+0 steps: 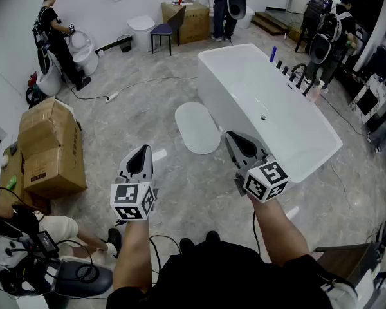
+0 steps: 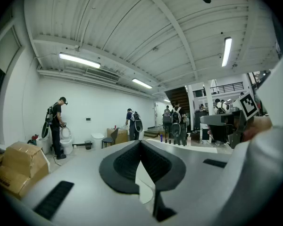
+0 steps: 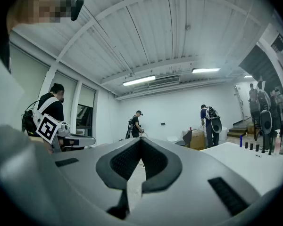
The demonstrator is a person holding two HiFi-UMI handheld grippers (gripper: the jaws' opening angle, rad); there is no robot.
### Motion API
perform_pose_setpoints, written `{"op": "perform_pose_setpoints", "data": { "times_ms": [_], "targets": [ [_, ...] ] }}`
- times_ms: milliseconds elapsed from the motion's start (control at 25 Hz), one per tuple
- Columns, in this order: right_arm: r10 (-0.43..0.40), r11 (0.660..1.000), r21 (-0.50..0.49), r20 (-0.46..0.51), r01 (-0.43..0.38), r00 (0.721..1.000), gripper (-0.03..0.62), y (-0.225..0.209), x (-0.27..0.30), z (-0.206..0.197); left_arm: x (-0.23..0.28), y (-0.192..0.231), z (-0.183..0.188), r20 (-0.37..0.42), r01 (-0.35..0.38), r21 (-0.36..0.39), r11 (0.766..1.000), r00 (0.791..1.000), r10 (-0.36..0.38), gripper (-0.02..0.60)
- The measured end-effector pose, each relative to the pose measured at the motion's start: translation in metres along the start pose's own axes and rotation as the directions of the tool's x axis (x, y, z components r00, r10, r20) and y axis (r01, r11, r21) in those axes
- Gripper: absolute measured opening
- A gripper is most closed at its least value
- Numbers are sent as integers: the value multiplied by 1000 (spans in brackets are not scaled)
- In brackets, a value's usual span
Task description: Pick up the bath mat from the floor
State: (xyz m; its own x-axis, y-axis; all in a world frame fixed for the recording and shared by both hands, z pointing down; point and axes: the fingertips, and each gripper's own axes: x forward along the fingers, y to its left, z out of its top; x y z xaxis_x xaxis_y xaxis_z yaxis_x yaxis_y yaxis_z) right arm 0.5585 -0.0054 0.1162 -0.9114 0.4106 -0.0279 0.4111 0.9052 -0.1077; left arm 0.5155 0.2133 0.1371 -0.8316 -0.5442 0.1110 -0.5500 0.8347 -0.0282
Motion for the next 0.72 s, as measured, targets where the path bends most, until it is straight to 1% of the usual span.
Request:
{"op": "perform_pose_setpoints", "data": {
  "times_ms": [320,720],
  "targets": [
    [9,1000,7,-2,-9,1000,14,-1,-23,-5,-12,-21,-8,-10,0,-6,1000,1000,0,15],
    [36,999,36,-16,-35,999,15,8,-4,-11,-10,-2,-14,-37,-8,-19,1000,999,7,15]
  ]
}}
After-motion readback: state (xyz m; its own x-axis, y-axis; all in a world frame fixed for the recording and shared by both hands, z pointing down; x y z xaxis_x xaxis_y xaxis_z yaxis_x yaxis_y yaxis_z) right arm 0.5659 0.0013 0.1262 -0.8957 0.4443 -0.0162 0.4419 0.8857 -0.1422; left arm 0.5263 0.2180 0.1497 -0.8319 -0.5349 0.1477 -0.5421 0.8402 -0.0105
